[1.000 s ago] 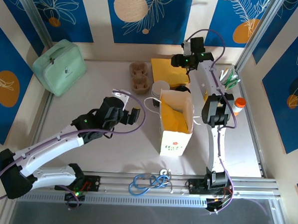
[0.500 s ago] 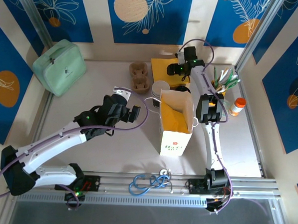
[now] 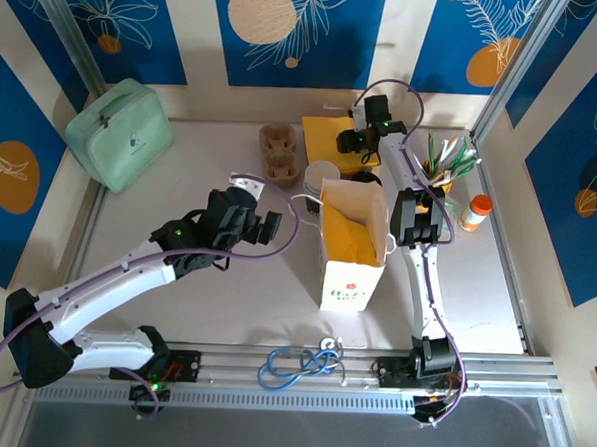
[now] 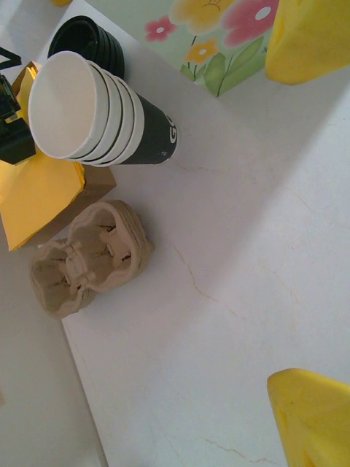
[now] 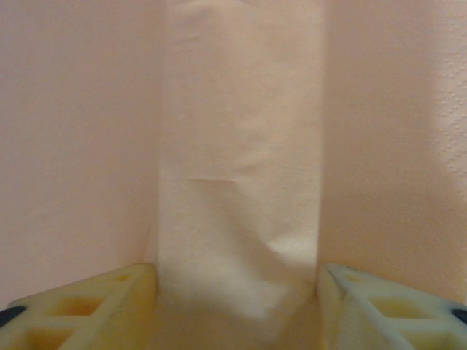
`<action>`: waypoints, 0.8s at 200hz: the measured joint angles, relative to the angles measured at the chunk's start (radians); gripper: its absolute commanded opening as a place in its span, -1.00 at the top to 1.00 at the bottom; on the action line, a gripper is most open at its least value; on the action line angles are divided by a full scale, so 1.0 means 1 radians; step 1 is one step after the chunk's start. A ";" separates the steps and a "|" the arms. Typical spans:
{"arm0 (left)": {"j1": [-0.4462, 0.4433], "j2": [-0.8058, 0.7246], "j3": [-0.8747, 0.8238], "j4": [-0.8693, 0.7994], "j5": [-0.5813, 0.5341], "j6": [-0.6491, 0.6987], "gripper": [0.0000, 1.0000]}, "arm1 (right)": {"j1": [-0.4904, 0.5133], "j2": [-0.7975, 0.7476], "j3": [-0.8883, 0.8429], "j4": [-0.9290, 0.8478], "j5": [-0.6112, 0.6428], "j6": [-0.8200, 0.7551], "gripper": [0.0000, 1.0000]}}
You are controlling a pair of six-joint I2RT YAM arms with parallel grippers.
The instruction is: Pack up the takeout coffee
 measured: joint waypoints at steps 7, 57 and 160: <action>0.000 0.000 0.000 0.000 0.000 0.000 -0.99 | -0.001 0.000 0.000 0.000 -0.001 0.000 0.06; 0.000 0.000 0.000 -0.007 0.000 0.000 -0.99 | -0.010 0.000 0.000 0.000 -0.043 0.026 0.49; 0.000 -0.002 0.000 -0.022 -0.003 0.000 -0.99 | -0.011 -0.001 -0.018 0.011 -0.072 0.023 -0.49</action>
